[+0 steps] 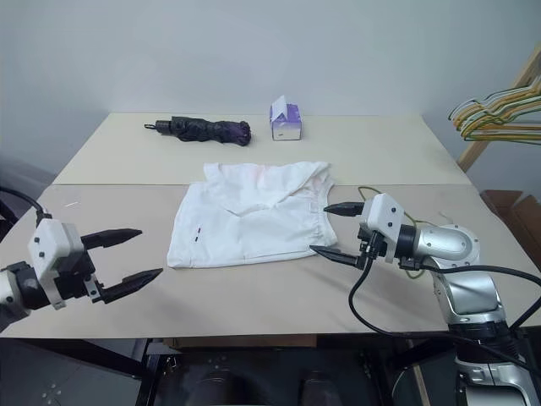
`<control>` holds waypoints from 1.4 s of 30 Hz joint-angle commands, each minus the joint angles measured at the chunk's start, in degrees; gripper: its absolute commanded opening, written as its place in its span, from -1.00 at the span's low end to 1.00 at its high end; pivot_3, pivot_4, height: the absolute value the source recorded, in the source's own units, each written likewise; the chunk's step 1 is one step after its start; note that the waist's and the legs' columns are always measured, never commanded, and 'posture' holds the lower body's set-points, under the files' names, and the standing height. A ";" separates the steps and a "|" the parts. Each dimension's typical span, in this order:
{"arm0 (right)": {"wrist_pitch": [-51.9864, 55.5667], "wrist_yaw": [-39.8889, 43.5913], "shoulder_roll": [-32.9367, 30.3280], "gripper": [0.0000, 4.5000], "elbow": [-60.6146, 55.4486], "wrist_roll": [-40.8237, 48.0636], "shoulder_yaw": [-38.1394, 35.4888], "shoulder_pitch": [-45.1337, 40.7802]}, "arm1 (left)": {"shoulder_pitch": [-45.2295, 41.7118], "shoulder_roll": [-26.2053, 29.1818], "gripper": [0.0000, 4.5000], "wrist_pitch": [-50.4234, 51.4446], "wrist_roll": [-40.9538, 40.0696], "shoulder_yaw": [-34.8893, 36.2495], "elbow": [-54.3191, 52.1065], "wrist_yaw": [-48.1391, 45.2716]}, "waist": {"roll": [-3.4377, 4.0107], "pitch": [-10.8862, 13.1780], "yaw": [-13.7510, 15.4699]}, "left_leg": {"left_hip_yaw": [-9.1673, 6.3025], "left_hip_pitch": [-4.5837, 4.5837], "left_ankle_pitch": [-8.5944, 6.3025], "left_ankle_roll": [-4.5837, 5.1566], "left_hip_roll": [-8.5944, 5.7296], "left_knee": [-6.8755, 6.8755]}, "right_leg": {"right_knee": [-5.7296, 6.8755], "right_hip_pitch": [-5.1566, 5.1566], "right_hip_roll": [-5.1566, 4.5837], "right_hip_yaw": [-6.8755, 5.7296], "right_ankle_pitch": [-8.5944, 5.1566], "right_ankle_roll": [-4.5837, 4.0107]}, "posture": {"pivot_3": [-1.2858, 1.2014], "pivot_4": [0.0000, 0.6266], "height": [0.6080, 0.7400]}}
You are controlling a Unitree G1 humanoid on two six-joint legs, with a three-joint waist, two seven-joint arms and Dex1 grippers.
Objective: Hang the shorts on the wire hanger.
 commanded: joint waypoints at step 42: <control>-36.01 -34.21 0.31 0.15 33.17 -65.92 28.70 -18.61 | -6.73 1.44 1.00 -5.79 4.06 -10.10 2.97 -5.43 | 0.01 0.10 -2.51 | 0.20 0.06 0.07 -0.11 0.03 0.00 | 0.06 -0.11 0.04 0.19 0.00 -0.03 | 0.03 -0.86 1.00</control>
